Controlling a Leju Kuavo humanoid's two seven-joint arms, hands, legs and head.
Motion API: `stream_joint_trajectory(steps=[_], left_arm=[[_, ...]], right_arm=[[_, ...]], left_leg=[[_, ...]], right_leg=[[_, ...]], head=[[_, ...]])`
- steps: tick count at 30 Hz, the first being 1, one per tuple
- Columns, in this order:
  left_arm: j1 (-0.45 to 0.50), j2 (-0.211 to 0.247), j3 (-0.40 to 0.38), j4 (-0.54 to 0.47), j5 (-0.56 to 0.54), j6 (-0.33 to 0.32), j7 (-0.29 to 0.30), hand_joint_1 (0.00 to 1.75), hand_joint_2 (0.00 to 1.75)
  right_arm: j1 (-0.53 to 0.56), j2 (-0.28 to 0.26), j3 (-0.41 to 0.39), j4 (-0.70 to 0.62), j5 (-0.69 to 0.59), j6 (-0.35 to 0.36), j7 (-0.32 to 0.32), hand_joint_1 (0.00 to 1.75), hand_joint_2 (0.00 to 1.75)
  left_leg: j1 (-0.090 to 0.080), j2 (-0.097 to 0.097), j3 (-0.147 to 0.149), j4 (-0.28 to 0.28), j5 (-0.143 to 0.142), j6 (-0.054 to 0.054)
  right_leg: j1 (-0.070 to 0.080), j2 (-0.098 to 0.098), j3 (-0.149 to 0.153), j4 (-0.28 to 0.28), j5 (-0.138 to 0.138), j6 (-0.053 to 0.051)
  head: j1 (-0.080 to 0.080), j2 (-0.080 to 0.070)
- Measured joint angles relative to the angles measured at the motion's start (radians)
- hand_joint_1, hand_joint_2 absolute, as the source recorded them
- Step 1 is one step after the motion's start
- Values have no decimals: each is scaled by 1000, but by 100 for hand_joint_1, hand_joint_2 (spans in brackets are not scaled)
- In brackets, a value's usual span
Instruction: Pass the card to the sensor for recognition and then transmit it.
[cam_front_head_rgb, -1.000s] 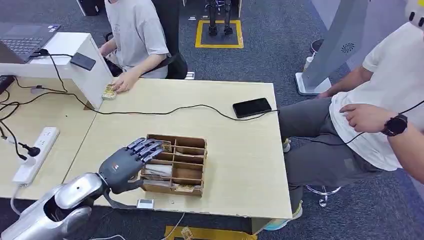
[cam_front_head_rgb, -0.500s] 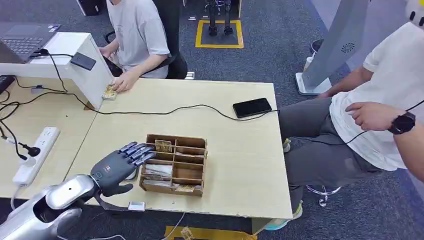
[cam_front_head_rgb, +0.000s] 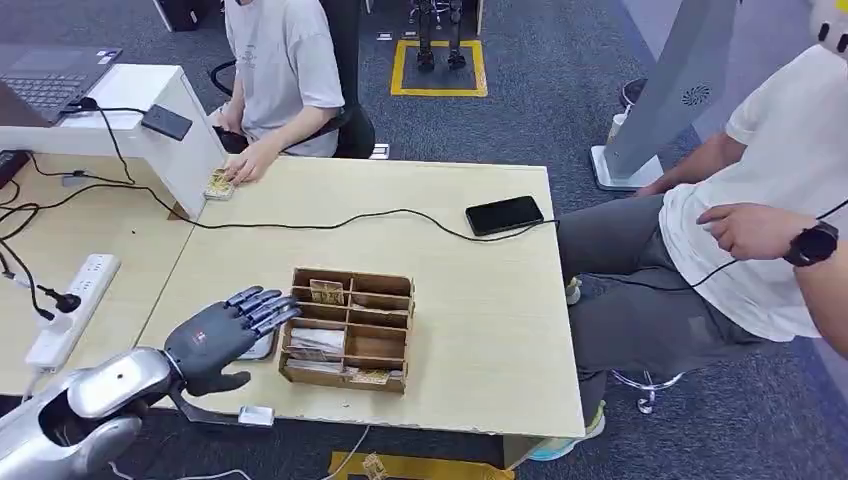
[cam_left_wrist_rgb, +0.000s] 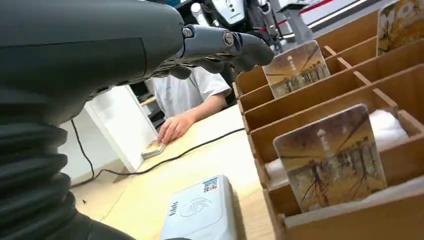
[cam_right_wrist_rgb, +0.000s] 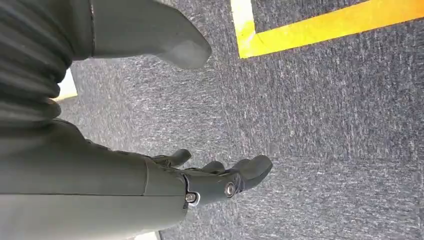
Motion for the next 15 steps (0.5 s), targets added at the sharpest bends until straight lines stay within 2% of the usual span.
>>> stream_joint_trajectory(steps=[7, 15], left_arm=[[18, 13, 0, -14, -35, 7, 24, 0, 175], [20, -6, -12, -14, -73, 12, 50, 0, 175]], right_arm=[[0, 6, -14, 0, 6, 0, 0, 0, 175], [0, 11, -20, -2, 16, 3, 0, 0, 175]], left_leg=[[0, 0, 0, 0, 0, 0], [0, 0, 0, 0, 0, 0]], right_leg=[[0, 0, 0, 0, 0, 0], [0, 0, 0, 0, 0, 0]], head=[[1, 0], [1, 0]])
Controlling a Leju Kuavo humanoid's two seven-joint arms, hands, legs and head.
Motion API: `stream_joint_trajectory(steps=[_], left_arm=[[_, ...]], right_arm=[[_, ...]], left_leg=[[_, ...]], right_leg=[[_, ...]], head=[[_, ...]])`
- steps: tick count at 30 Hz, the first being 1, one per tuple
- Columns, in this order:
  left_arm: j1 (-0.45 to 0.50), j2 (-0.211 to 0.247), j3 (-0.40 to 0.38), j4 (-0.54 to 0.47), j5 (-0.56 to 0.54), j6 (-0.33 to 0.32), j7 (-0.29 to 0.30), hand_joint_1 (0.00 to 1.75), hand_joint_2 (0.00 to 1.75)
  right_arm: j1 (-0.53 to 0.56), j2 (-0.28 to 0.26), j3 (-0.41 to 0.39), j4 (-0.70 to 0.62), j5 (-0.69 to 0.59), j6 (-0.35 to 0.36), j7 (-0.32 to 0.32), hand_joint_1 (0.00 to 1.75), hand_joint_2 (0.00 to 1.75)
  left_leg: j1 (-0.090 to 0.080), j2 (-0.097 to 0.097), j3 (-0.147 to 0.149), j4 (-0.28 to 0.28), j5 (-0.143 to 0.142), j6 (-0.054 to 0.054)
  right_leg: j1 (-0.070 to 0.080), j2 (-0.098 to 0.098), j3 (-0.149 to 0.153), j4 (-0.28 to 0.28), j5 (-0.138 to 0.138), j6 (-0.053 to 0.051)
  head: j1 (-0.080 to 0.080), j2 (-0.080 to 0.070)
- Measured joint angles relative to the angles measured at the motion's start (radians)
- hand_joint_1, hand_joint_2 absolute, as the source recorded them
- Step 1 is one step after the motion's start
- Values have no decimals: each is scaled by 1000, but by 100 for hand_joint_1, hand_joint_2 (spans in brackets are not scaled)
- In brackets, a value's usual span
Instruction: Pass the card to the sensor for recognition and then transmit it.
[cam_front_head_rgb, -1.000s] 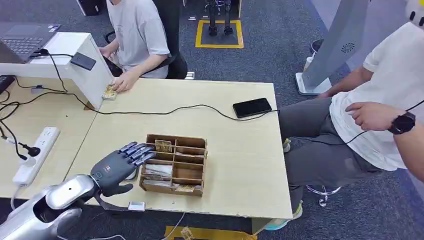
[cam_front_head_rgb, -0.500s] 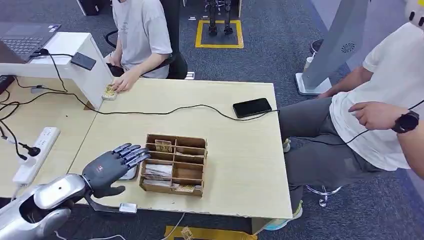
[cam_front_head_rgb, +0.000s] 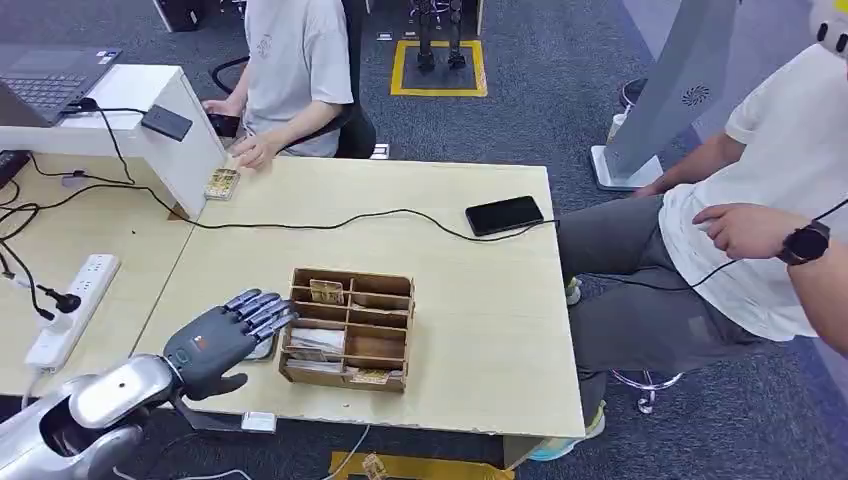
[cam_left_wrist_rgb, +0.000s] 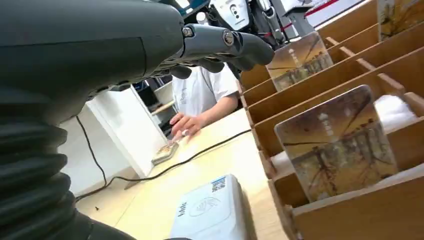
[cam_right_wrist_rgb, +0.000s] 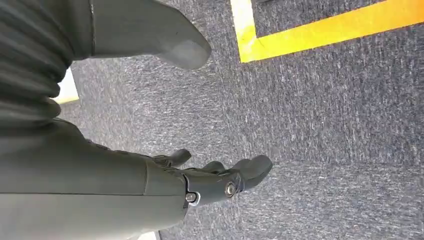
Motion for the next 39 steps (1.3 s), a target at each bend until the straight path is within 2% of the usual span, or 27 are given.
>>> stream_joint_trajectory(steps=[25, 39], left_arm=[[27, -87, -40, 32, -33, 23, 21, 0, 175], [28, -148, -61, 76, -103, 48, 70, 0, 175]], right_arm=[[0, 8, -16, -4, 19, 1, 3, 0, 175], [-1, 16, -26, -6, 39, 2, 5, 0, 175]], left_leg=[[0, 0, 0, 0, 0, 0], [0, 0, 0, 0, 0, 0]], right_leg=[[0, 0, 0, 0, 0, 0], [0, 0, 0, 0, 0, 0]], head=[[0, 0], [0, 0]])
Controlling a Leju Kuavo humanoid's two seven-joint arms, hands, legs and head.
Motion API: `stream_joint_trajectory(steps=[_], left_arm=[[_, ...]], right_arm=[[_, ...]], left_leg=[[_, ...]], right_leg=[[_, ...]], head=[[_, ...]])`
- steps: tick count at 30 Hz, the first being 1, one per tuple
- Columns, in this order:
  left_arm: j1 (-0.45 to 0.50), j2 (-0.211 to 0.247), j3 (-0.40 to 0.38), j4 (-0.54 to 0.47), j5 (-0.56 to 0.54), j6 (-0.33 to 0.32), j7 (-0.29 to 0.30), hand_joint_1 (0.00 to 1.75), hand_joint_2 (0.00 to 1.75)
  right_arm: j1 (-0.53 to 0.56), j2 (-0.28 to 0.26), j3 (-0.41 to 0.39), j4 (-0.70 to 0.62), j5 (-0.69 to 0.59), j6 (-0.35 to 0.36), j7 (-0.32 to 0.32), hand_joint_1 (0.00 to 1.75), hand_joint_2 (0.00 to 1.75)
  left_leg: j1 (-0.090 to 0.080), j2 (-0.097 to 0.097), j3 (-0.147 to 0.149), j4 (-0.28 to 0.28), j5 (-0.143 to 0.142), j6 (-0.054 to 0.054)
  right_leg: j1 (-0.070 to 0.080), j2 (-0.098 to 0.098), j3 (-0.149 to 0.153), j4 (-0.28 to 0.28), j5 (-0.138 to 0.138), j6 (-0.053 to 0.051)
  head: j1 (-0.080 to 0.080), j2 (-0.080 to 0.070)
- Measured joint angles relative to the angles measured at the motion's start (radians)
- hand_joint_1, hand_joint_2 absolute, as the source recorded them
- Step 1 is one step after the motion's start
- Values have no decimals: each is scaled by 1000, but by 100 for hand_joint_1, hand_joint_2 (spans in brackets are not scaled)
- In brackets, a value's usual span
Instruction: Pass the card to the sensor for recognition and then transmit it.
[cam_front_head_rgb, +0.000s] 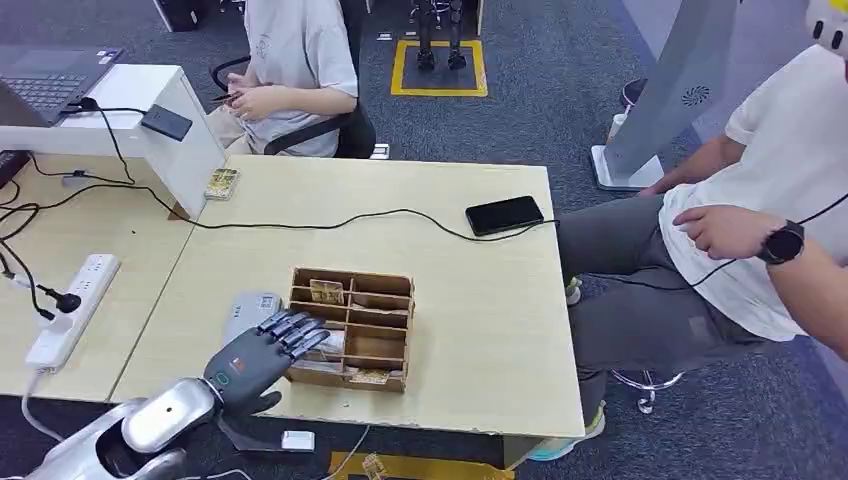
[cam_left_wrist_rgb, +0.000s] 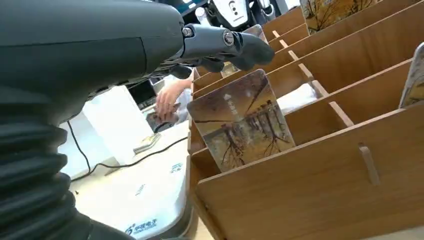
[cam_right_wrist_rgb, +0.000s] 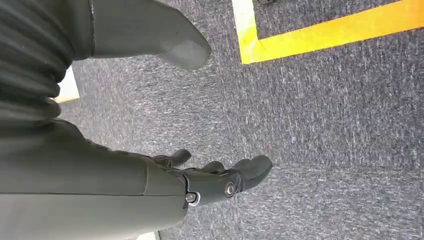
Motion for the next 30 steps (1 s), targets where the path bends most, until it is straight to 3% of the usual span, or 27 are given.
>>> stream_joint_trajectory(steps=[7, 8, 30], left_arm=[[3, -33, 0, 19, -1, 12, 22, 0, 175], [3, -37, 0, 22, -2, 14, 22, 175, 175], [9, -58, 1, 31, 14, 26, 13, 175, 175]], right_arm=[[0, 3, -8, -1, 16, 2, 0, 0, 175], [0, 3, -10, -1, 18, 2, 0, 0, 175], [-2, 5, -22, -2, 50, 13, -1, 0, 175]], left_leg=[[0, 0, 0, 0, 0, 0], [0, 0, 0, 0, 0, 0], [0, 0, 0, 0, 0, 0]], right_leg=[[0, 0, 0, 0, 0, 0], [0, 0, 0, 0, 0, 0], [0, 0, 0, 0, 0, 0]], head=[[0, 0], [0, 0], [0, 0]])
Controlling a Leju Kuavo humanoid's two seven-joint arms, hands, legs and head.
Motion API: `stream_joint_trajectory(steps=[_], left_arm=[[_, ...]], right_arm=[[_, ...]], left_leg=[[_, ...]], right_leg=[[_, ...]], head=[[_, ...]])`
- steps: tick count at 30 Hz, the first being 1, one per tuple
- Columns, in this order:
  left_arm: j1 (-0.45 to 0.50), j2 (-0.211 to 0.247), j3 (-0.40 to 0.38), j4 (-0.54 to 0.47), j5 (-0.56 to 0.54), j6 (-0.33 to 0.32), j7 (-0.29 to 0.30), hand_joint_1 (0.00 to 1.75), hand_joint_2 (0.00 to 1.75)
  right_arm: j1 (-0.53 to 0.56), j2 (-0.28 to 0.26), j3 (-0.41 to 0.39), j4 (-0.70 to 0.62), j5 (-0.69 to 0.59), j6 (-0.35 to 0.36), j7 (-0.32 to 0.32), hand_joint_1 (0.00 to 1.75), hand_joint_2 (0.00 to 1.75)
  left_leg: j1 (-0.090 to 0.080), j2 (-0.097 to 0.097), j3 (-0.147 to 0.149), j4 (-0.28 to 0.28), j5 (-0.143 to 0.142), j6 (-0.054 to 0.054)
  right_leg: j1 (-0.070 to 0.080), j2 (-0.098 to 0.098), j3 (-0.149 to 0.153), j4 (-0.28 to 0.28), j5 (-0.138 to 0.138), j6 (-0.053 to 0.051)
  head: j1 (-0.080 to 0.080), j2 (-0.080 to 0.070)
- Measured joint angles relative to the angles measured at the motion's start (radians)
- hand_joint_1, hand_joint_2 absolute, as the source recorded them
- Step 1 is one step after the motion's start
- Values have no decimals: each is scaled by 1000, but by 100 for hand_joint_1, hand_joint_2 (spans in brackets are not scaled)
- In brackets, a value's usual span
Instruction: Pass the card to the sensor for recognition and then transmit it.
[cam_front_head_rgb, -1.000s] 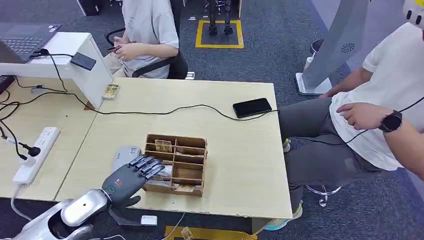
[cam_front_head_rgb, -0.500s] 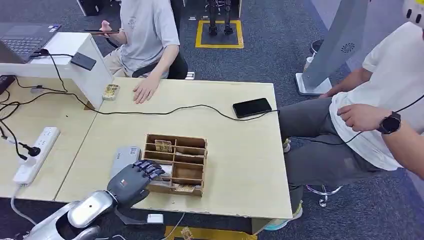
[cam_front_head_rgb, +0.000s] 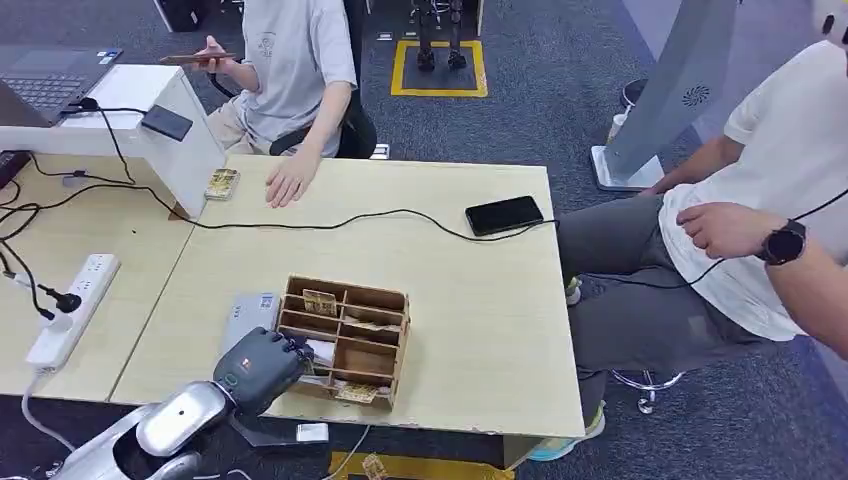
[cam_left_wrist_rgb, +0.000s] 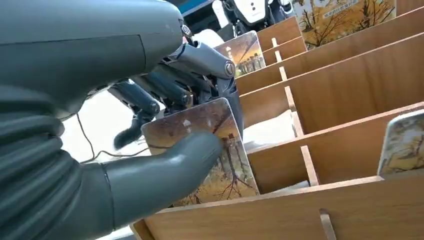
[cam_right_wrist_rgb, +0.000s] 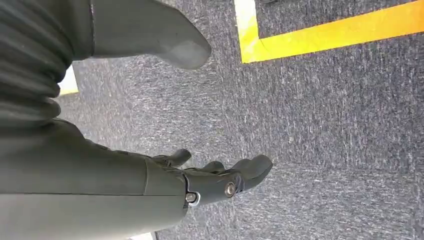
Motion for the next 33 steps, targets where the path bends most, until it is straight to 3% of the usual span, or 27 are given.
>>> stream_joint_trajectory(steps=[11, 25, 29, 33], left_arm=[[-21, 3, 29, -25, 44, 6, -26, 175, 175], [-222, 35, 92, -134, 40, -45, -11, 175, 175], [-238, 41, 108, -138, 43, -45, 13, 175, 175], [-241, 34, 137, -124, 14, -34, 76, 175, 175]], right_arm=[[2, 1, -10, 0, 2, 3, -2, 0, 175], [1, 12, -45, 0, 34, 6, -21, 0, 175], [1, 13, -50, 0, 42, 5, -17, 0, 175], [0, 15, -51, 0, 60, 5, -14, 0, 175]], left_leg=[[0, 0, 0, 0, 0, 0], [0, 0, 0, 0, 1, 0], [0, 0, 0, 0, 1, 0], [0, 0, 0, 0, 1, 0]], right_leg=[[0, 0, 0, 0, 0, 0], [0, 0, 0, 0, 1, -1], [0, 0, 0, 0, 1, -1], [0, 0, 0, 0, 1, -1]], head=[[0, 0], [0, 0], [0, 0], [0, 0]])
